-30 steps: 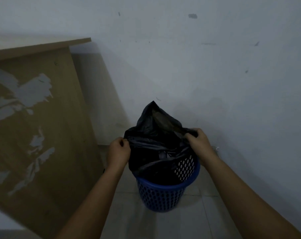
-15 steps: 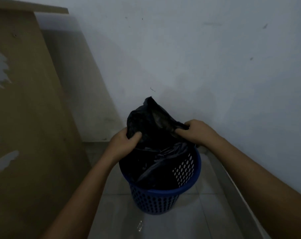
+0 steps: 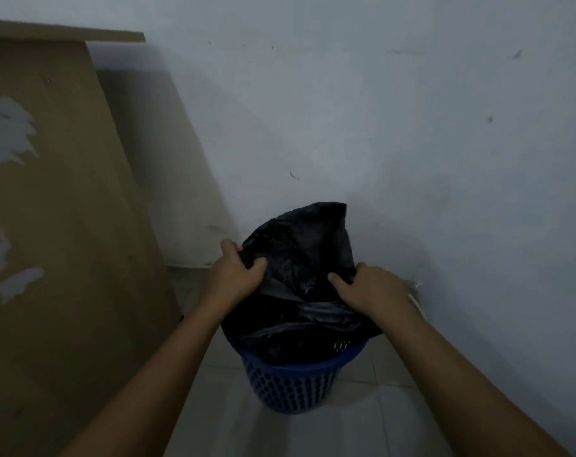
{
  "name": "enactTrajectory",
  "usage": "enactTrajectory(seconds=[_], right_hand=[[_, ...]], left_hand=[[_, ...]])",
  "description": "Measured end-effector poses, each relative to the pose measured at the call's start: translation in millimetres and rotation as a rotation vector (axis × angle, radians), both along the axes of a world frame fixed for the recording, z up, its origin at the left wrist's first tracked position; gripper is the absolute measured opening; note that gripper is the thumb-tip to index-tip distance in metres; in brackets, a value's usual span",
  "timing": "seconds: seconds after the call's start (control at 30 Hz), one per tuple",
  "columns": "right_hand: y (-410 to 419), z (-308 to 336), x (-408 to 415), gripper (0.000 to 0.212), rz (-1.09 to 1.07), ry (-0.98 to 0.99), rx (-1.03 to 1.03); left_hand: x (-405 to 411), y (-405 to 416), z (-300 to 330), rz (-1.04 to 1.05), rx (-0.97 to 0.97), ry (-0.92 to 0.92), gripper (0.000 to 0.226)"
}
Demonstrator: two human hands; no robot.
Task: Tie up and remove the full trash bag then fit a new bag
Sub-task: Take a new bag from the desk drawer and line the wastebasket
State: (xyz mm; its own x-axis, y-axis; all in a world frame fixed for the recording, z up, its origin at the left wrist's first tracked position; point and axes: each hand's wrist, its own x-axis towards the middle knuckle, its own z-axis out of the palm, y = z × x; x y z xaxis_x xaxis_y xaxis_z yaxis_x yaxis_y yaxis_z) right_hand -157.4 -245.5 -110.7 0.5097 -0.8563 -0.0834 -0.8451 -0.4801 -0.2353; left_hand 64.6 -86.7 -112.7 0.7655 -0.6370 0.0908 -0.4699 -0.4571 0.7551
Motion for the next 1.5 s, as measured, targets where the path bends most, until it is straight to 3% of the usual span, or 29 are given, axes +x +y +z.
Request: enactTrajectory(seconds=[0.07,0.1,0.17,0.2,0.23,0.27,0.33,0.37,0.43,0.5,0.57,0.6,0.67,0.73,0.8,0.87,0.93,1.03,1.13,1.2,1.27,1.37,1.5], right_hand=[[2.7,-5.9,-0.7,0.092,-0.008,0.032,-0.175],[5.0,-9.0,-0.4,0.091,0.048,-0.058,-0.321],[11.9,-15.0,1.7,0.064,0.32,-0.448,-0.536],[16.4,-15.5,4.2,0.046,0.48,-0.628,-0.488],[20.8,-15.0,6.8,0.033,0.607,-0.709,-0.314],[26.5,-14.1,9.5,0.028,0.665,-0.683,-0.053],[35.0,-14.9,14.5,0.041,0.645,-0.438,0.379],[35.3,-17.5,16.4,0.052,0.602,-0.288,0.432],[30.6,-19.6,15.0,0.068,0.578,-0.054,0.319],[20.9,-19.4,12.0,0.052,0.606,0.095,0.186],[10.9,-15.3,8.9,0.022,0.617,0.215,0.243],[8.7,-9.1,8.1,0.024,0.612,0.259,0.317],[3.7,5.7,8.4,0.045,0.596,0.233,0.429],[0.2,20.2,9.9,0.046,0.585,0.135,0.411],[-2.0,30.4,11.3,0.028,0.537,-0.055,0.23],[-1.1,31.1,13.7,0.016,0.496,-0.348,-0.085],[-1.9,24.5,16.7,0.022,0.492,-0.496,-0.317],[-13.2,8.8,18.7,0.058,0.432,-0.226,-0.236],[-25.5,-8.9,18.8,0.058,0.353,-0.027,-0.092],[-28.0,-18.7,19.4,0.055,0.312,-0.022,-0.135],[-29.3,-23.9,20.7,0.055,0.275,-0.042,-0.185],[-35.1,-28.2,22.1,0.053,0.197,-0.074,-0.172],[-39.7,-33.5,21.8,0.053,0.08,-0.057,-0.058]], left_hand=[[7.6,-2.7,7.2,-0.043,0.026,0.207,0.045],[11.3,-2.9,9.5,-0.07,0.062,0.196,0.037],[17.2,-3.0,10.4,-0.107,0.101,0.056,0.012],[18.9,-3.0,9.8,-0.129,0.091,0.001,0.007],[20.0,-3.4,8.7,-0.158,0.067,-0.027,0.007],[19.8,-3.9,7.9,-0.187,0.034,-0.032,0.007],[18.7,-5.8,7.3,-0.194,-0.026,-0.046,0.009],[18.6,-6.6,6.7,-0.163,-0.048,-0.064,0.011],[19.4,-6.2,5.2,-0.071,-0.109,-0.074,0.012],[22.1,-2.9,3.4,0.037,-0.176,-0.056,0.01],[27.7,1.1,2.1,0.124,-0.202,0.005,0.012],[30.6,2.4,2.1,0.138,-0.196,0.065,0.019],[34.5,3.8,3.0,0.105,-0.129,0.17,0.043],[35.3,3.4,1.4,0.028,-0.043,0.164,0.058],[33.9,2.8,-3.5,-0.049,0.014,0.09,0.066],[33.0,3.0,-10.5,-0.121,0.059,-0.024,0.073],[30.2,3.8,-16.6,-0.161,0.051,-0.128,0.07],[25.5,6.3,-18.7,-0.173,-0.051,-0.372,0.072],[28.5,8.4,-14.7,-0.192,0.023,-0.578,0.065],[33.8,9.2,-15.1,-0.177,0.155,-0.6,0.049],[39.8,9.5,-20.2,-0.132,0.247,-0.513,0.045],[49.0,5.3,-31.7,-0.063,0.31,-0.306,0.057],[57.5,-3.4,-41.8,-0.039,0.318,0.317,0.08]])
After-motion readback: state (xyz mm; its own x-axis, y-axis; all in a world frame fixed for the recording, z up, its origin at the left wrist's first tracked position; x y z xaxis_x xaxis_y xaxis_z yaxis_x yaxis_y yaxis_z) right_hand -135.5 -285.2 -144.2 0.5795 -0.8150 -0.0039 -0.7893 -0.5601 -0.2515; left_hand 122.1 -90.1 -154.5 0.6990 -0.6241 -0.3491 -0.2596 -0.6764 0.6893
